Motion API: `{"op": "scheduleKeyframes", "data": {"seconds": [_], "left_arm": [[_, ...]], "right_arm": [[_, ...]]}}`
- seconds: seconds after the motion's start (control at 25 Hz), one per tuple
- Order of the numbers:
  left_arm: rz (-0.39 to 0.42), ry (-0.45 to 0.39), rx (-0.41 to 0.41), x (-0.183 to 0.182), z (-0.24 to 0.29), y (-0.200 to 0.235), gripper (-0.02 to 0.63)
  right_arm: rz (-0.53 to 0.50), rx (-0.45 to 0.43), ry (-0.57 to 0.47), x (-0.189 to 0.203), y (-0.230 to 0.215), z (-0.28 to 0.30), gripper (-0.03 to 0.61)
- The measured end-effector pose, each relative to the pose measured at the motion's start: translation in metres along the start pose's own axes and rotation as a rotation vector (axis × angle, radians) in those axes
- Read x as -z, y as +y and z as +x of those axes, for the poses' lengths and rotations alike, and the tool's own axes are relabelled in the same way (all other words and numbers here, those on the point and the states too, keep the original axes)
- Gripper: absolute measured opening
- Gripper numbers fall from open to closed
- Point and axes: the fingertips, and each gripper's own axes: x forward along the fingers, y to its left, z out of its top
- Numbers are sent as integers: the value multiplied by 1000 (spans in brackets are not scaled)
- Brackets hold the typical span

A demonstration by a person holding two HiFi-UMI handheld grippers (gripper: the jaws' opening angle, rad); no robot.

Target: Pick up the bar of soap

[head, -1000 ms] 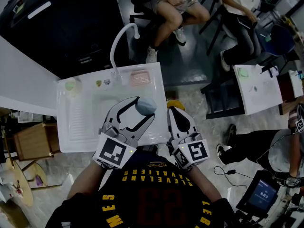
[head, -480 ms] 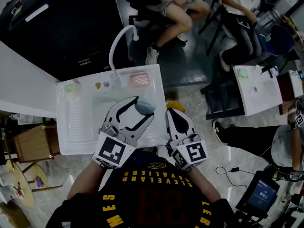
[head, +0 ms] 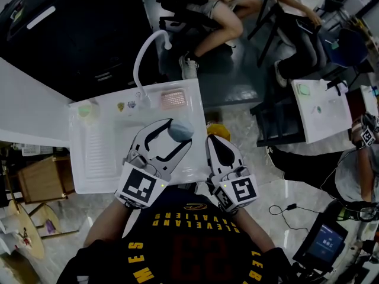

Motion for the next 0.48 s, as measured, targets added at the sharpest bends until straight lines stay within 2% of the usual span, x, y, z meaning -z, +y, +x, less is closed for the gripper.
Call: {"op": "scheduleKeyframes", "data": {"seconds": [0.48], "left_arm": [[-7,13,4,5,1,8,264]], "right_arm": [[26,4,11,7,1,7,20]]}}
